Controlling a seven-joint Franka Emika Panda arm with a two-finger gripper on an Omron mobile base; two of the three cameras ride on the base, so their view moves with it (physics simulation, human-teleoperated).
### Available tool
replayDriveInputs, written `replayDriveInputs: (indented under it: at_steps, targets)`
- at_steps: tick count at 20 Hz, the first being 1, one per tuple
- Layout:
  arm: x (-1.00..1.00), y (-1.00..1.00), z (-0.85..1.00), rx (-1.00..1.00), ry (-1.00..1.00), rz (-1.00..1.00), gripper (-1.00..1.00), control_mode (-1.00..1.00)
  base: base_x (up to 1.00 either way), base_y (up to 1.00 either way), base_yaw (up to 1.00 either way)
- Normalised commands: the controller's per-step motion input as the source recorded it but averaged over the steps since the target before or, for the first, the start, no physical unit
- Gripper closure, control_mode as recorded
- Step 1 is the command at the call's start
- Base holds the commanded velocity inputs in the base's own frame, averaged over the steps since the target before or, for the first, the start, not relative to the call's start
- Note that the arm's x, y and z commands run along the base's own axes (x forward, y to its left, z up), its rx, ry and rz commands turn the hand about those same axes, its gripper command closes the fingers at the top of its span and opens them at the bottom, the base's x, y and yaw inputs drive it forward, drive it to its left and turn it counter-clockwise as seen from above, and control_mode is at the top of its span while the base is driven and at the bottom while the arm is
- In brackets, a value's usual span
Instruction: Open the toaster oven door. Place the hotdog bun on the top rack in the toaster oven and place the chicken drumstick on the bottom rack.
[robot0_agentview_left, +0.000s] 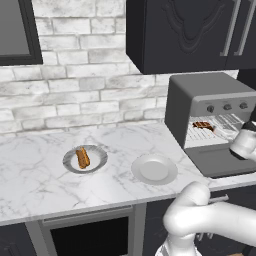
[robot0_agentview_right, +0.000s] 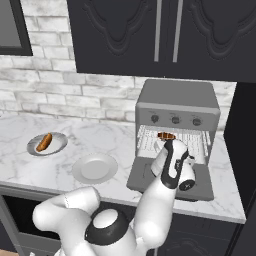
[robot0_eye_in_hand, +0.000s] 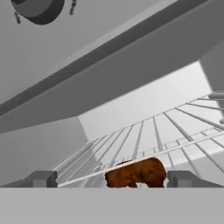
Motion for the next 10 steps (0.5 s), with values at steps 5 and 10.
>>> replayDriveInputs:
  at_steps: [5,10]
  targets:
    - [0.24,0.00,0.00,0.01,0.00,-0.07,-1.00,-1.00,0.00,0.00,0.00]
    - [0.13,0.00,0.00,0.00,0.00,0.00,-1.00,-1.00,0.00,0.00,0.00]
